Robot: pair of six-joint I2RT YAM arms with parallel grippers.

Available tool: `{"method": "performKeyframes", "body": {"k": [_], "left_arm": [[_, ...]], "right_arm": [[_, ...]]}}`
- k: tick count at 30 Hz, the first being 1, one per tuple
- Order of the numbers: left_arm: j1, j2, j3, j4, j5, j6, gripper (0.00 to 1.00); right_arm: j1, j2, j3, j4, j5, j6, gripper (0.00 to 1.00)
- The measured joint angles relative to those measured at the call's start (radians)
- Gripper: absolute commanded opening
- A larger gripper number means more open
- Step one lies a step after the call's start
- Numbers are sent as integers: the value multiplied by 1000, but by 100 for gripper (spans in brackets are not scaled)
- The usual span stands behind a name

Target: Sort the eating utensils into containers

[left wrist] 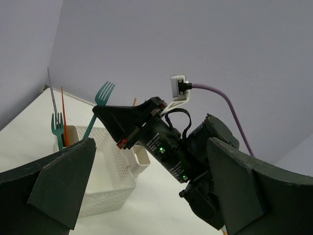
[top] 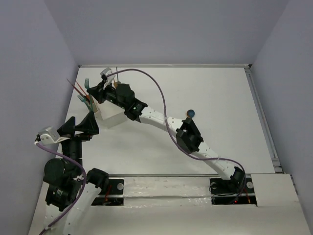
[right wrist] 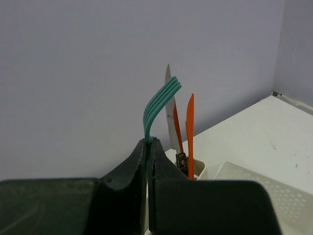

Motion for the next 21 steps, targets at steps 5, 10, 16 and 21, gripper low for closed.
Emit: {"method": "performKeyframes", "body": {"k": [5, 10, 16, 21], "left_arm": [[0, 0, 0, 0, 0, 0, 99], [0, 0, 0, 0, 0, 0, 99], [0, 0, 0, 0, 0, 0, 99], [0, 0, 0, 0, 0, 0, 99]], "right_arm": [[3, 33, 3, 29, 32, -23, 0], [3, 61, 13, 34, 53, -40, 0], [3, 68, -1, 51, 57, -63, 9], [8, 68, -58, 50, 49, -76, 25]]}}
